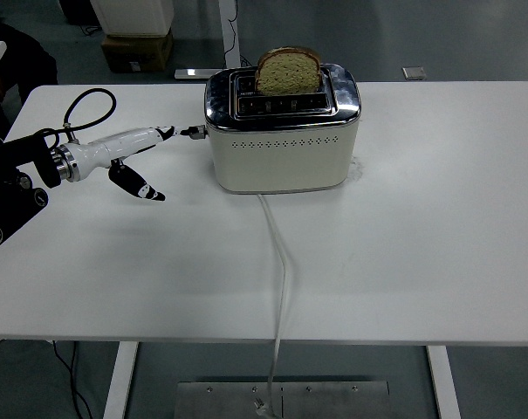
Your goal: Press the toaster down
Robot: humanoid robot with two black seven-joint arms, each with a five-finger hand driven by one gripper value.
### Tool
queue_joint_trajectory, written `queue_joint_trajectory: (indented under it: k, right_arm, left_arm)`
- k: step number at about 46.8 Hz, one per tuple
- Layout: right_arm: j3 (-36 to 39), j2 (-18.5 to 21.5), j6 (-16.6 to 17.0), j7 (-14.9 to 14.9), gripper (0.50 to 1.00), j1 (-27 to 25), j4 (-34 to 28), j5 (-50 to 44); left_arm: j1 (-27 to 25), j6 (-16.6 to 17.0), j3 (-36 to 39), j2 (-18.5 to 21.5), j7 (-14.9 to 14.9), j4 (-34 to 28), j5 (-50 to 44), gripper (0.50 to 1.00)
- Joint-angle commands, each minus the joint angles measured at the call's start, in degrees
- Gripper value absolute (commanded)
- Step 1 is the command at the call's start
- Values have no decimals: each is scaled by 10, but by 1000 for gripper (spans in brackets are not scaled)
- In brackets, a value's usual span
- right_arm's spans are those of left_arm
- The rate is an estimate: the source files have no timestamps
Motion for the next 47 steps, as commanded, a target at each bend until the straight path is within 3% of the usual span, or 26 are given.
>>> queue_joint_trajectory:
  k: [1, 47]
  right_arm:
    - [1, 0, 0, 0, 1000, 0, 0, 0]
    - [0, 0, 0, 0, 1000, 0, 0, 0]
  left_arm:
    - [0, 0, 0, -1, 0, 0, 0, 1000]
    - [25, 4, 2, -29, 0, 18, -8, 1000]
